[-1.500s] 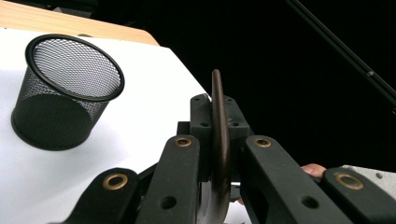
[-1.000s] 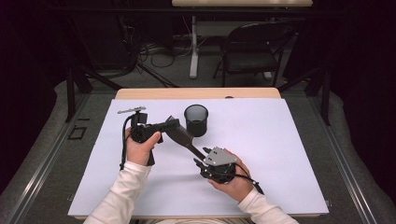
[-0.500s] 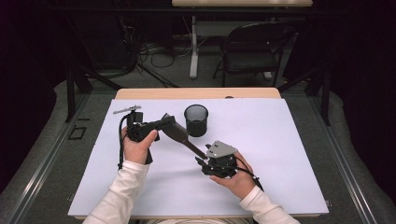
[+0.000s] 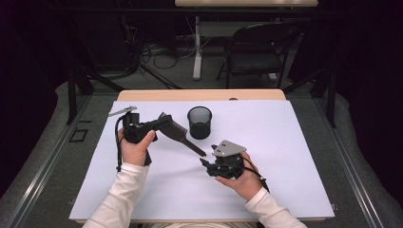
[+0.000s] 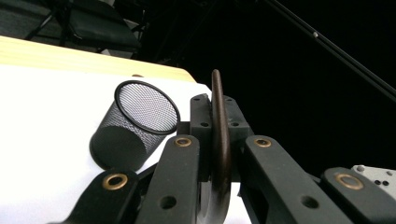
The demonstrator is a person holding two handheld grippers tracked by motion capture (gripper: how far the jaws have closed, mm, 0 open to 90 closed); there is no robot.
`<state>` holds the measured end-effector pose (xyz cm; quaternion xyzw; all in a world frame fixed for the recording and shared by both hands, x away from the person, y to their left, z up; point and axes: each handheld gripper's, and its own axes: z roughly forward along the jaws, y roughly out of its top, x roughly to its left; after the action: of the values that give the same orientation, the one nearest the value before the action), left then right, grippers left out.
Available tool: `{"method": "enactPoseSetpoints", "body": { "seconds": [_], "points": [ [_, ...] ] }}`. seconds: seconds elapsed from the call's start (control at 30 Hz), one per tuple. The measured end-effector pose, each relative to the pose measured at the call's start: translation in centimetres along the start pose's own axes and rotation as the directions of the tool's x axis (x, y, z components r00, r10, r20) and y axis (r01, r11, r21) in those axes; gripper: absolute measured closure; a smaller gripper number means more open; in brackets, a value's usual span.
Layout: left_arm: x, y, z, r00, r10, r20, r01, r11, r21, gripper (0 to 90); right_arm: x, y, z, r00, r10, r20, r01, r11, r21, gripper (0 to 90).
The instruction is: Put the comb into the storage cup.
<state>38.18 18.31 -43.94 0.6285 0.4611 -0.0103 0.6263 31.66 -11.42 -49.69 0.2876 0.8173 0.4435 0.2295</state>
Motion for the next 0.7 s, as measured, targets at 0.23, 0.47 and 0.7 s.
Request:
{"method": "enactPoseSetpoints", "body": {
  "seconds": [0.23,0.47,0.7],
  "points": [
    [0.3,0.3,-0.4,0.9999,0.003,-0.01,-0.003,0.9996,-0.028,86.9,-0.5,0.0,-0.2,1.0,0.003,-0.002,-0.003,0.999,-0.032,37.4],
    [0.3,0.5,-0.8,0.9996,0.019,-0.023,-0.02,0.9988,-0.045,86.9,-1.2,-0.2,-0.8,0.9998,0.014,0.015,-0.013,0.999,-0.046,36.6],
    [-0.3,0.9,-1.5,0.9981,0.048,-0.037,-0.051,0.9956,-0.078,86.9,-1.7,-0.2,-1.3,0.9988,0.035,0.034,-0.033,0.998,-0.051,31.3]
  ]
}}
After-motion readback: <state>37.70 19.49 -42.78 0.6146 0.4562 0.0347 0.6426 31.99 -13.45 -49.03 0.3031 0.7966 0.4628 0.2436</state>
